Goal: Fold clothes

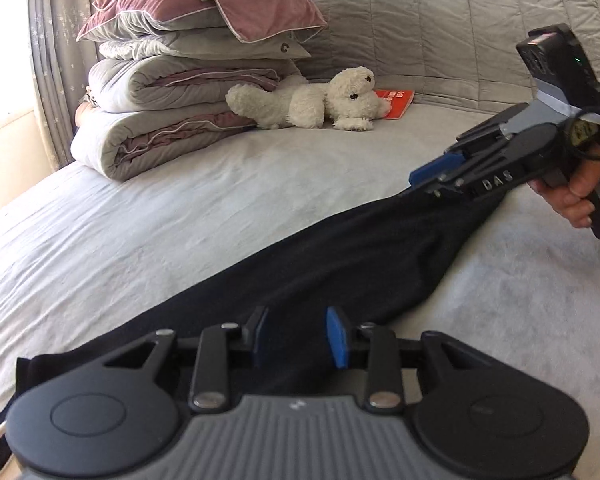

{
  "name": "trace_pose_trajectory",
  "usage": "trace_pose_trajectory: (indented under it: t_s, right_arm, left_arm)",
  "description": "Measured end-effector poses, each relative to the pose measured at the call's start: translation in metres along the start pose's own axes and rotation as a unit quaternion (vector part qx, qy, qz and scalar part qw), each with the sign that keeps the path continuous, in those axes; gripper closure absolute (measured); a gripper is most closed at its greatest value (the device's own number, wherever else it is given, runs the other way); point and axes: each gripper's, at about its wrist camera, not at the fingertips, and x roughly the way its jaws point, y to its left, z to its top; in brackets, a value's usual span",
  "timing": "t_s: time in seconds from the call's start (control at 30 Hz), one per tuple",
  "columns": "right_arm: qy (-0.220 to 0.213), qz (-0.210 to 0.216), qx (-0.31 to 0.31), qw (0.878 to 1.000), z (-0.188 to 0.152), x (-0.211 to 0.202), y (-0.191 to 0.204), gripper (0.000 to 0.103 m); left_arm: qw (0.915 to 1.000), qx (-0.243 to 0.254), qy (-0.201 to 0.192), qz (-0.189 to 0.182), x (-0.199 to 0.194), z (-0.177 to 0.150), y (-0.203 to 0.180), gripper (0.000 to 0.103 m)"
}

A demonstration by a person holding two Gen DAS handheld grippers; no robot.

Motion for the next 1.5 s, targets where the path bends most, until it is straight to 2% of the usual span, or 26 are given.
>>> trace_pose_trajectory:
  t_s: [0.1,0.17,0.27,0.33,0.37,0.4,0.43,0.53,0.7,0.77,0.83,0.9,0.97,1.0,1.03,1.07,1.17,1.27,1.43,1.5]
  right_arm:
    - [0.01,-0.034,0.026,0.999,0.001,0.004,-0.038,0.058]
    - [0.026,-0.042,0.021,0.999,0.0,0.009,-0.056,0.058]
    - [0.067,-0.006,-0.012,0.998,-0.005,0.019,-0.07,0.058]
    - [0.073,0.011,-0.034,0.997,-0.006,0.024,-0.072,0.058]
    - [0.077,0.018,-0.034,0.996,-0.006,0.026,-0.074,0.061]
    - [0.079,0.023,-0.031,0.996,-0.004,0.026,-0.076,0.071]
    - [0.08,0.028,-0.03,0.996,-0.003,0.027,-0.077,0.1]
    - [0.08,0.022,-0.045,0.995,-0.002,0.025,-0.072,0.101]
    - [0.047,-0.057,-0.022,0.997,-0.004,0.026,-0.076,0.103]
    - [0.043,-0.075,-0.007,0.996,-0.006,0.027,-0.077,0.102]
    - [0.029,-0.087,0.018,0.996,-0.005,0.021,-0.076,0.09]
    - [0.003,-0.079,0.036,0.996,-0.002,0.011,-0.066,0.089]
    - [-0.005,-0.048,0.02,0.999,0.001,0.006,-0.042,0.085]
    - [-0.005,-0.034,0.005,0.999,0.002,0.006,-0.029,0.079]
    - [-0.003,-0.021,-0.013,1.0,0.002,0.009,-0.014,0.065]
    - [0.0,-0.008,-0.027,1.0,0.001,0.012,-0.002,0.062]
    - [0.024,0.015,-0.039,0.999,-0.005,0.024,0.016,0.061]
    - [0.023,0.014,-0.011,1.0,-0.015,0.023,-0.001,0.061]
    - [0.031,-0.05,0.018,0.998,-0.032,-0.004,-0.049,0.051]
    - [0.034,-0.063,0.031,0.997,-0.036,-0.014,-0.068,0.05]
  left_arm:
    - [0.9998,0.009,0.012,-0.01,0.007,-0.002,-0.006,0.07]
    - [0.9998,0.005,0.011,-0.015,0.007,-0.007,-0.008,0.071]
    - [0.9997,-0.011,0.01,-0.02,0.007,-0.012,-0.007,0.071]
    - [0.9995,-0.021,0.01,-0.023,0.007,-0.013,-0.006,0.071]
    - [0.9994,-0.024,0.01,-0.023,0.007,-0.013,-0.005,0.071]
    - [0.9995,-0.022,0.01,-0.022,0.007,-0.013,-0.006,0.071]
    - [0.9995,-0.02,0.01,-0.02,0.007,-0.013,-0.007,0.071]
    - [0.9996,-0.018,0.01,-0.018,0.007,-0.014,-0.009,0.071]
    - [0.9998,-0.013,0.01,-0.013,0.006,-0.014,-0.011,0.071]
    - [0.9998,-0.012,0.01,-0.011,0.006,-0.014,-0.012,0.071]
    - [0.9998,-0.01,0.01,-0.01,0.006,-0.014,-0.012,0.071]
    - [0.9999,-0.009,0.01,-0.009,0.006,-0.014,-0.013,0.071]
    - [0.9998,-0.011,0.011,-0.011,0.006,-0.014,-0.012,0.071]
    - [0.9998,-0.013,0.011,-0.011,0.006,-0.015,-0.011,0.071]
    - [0.9998,-0.013,0.011,-0.011,0.006,-0.015,-0.011,0.071]
    - [0.9998,-0.012,0.011,-0.009,0.005,-0.015,-0.012,0.071]
    - [0.9999,-0.007,0.011,-0.004,0.005,-0.015,-0.016,0.071]
    - [0.9999,-0.008,0.011,-0.004,0.005,-0.015,-0.015,0.071]
    - [0.9998,-0.013,0.009,-0.007,0.005,-0.016,-0.014,0.071]
    - [0.9998,-0.015,0.008,-0.006,0.005,-0.017,-0.013,0.071]
